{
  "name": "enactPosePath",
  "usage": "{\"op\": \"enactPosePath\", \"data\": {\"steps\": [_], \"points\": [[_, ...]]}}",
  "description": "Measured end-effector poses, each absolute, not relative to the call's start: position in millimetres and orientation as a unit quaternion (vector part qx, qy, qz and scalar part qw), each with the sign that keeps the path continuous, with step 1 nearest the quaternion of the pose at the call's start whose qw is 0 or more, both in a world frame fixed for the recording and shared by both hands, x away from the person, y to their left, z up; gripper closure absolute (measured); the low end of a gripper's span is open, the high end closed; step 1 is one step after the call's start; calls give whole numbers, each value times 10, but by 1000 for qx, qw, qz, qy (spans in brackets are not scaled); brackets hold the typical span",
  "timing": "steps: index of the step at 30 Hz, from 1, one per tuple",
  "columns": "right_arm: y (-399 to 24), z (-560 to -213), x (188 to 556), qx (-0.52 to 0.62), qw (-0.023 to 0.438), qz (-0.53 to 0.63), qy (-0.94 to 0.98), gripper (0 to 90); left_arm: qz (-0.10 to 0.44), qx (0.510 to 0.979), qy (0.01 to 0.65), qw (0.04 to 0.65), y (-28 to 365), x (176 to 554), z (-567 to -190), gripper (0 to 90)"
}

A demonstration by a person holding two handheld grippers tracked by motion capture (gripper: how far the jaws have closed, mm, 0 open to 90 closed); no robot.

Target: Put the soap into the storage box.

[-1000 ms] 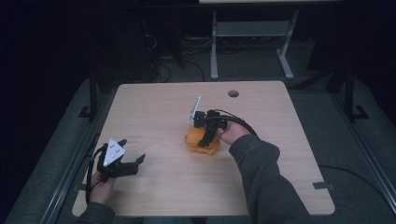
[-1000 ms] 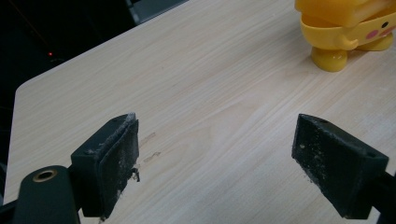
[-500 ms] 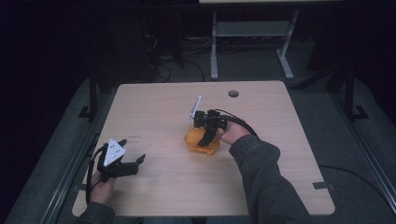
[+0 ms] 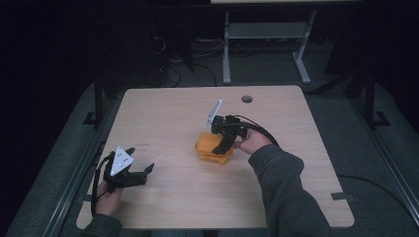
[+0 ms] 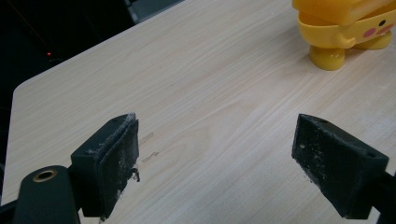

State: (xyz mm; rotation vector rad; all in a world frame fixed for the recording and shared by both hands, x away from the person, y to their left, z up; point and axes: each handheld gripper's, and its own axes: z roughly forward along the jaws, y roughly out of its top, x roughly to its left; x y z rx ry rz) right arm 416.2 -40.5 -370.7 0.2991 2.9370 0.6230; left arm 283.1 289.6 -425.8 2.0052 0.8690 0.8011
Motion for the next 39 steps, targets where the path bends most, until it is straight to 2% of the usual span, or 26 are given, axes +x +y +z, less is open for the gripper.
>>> {"op": "enactPosePath", "data": {"steps": [39], "points": [[-694,-3725,4016,118,73,221,965,212,318,790,346,394,2909,2837,-4255,141]]}}
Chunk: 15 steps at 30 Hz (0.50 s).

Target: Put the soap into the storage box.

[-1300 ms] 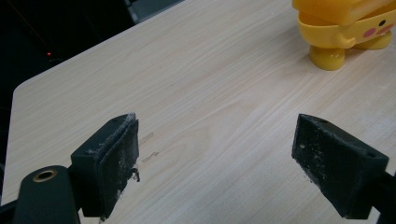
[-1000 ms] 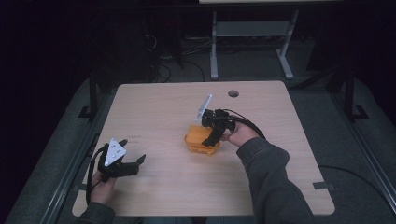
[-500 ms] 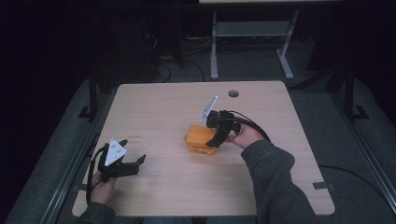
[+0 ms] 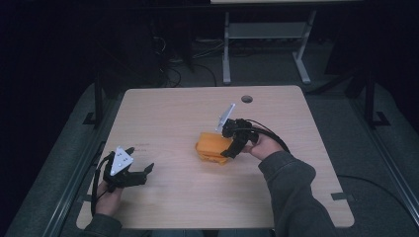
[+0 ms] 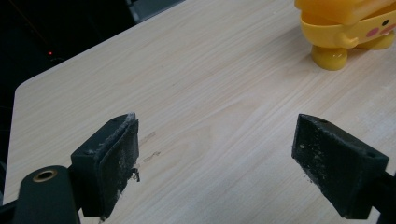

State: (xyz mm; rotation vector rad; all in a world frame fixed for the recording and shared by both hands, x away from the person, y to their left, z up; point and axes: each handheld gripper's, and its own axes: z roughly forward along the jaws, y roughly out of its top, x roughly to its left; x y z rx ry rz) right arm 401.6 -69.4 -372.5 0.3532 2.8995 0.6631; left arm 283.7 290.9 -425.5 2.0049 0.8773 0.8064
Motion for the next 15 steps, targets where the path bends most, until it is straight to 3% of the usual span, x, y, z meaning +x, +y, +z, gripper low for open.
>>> {"op": "enactPosePath", "data": {"steps": [15], "points": [[-784,-3706,3915,120,83,223,964,221,317,792,345,391,2905,2838,-4256,141]]}}
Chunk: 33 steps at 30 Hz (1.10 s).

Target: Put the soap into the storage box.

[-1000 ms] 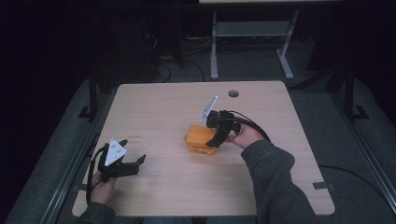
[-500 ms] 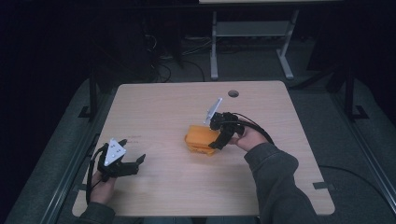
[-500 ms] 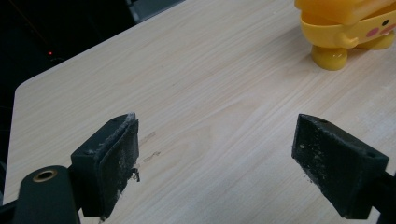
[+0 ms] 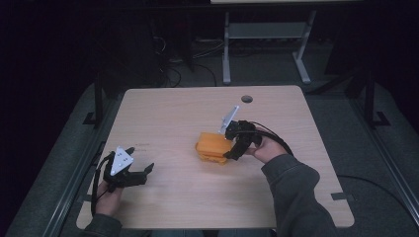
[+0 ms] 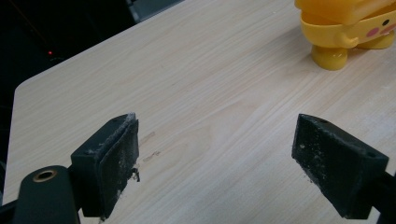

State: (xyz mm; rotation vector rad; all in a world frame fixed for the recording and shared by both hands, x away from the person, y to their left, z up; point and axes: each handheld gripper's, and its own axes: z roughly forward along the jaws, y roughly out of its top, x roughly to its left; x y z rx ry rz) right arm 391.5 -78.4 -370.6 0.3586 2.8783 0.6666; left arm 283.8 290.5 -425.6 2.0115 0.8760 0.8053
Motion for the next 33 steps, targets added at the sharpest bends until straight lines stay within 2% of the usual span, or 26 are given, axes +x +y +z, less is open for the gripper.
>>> {"op": "enactPosePath", "data": {"steps": [33], "points": [[-1490,-3791,3587,178,94,251,947,229,317,793,345,390,2890,2839,-4269,141]]}}
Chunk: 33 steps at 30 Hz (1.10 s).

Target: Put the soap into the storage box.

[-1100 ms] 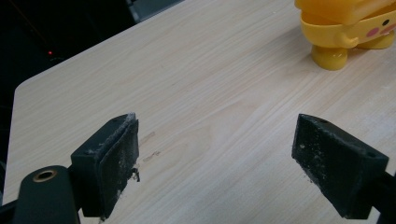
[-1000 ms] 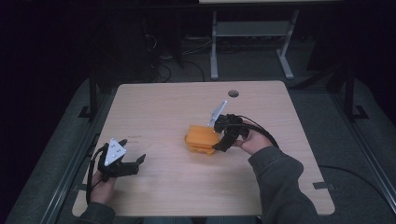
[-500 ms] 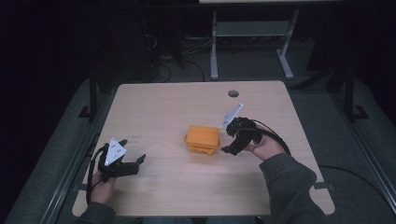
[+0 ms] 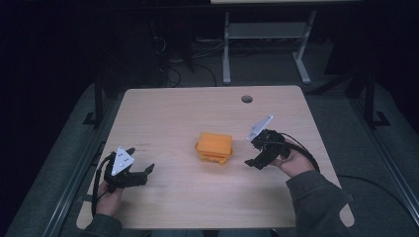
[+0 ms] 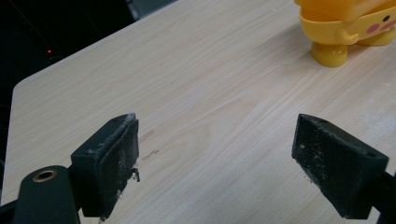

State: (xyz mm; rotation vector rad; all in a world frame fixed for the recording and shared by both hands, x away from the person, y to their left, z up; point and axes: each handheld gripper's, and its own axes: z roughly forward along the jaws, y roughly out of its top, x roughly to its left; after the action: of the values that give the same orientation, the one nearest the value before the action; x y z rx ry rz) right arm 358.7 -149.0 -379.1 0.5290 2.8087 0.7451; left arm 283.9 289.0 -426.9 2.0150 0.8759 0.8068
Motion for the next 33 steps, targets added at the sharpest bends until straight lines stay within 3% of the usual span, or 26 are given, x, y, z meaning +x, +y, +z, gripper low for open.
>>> {"op": "enactPosePath", "data": {"steps": [33], "points": [[-1922,-3997,3303,213,102,264,935,229,318,792,345,390,2883,2838,-4279,141]]}}
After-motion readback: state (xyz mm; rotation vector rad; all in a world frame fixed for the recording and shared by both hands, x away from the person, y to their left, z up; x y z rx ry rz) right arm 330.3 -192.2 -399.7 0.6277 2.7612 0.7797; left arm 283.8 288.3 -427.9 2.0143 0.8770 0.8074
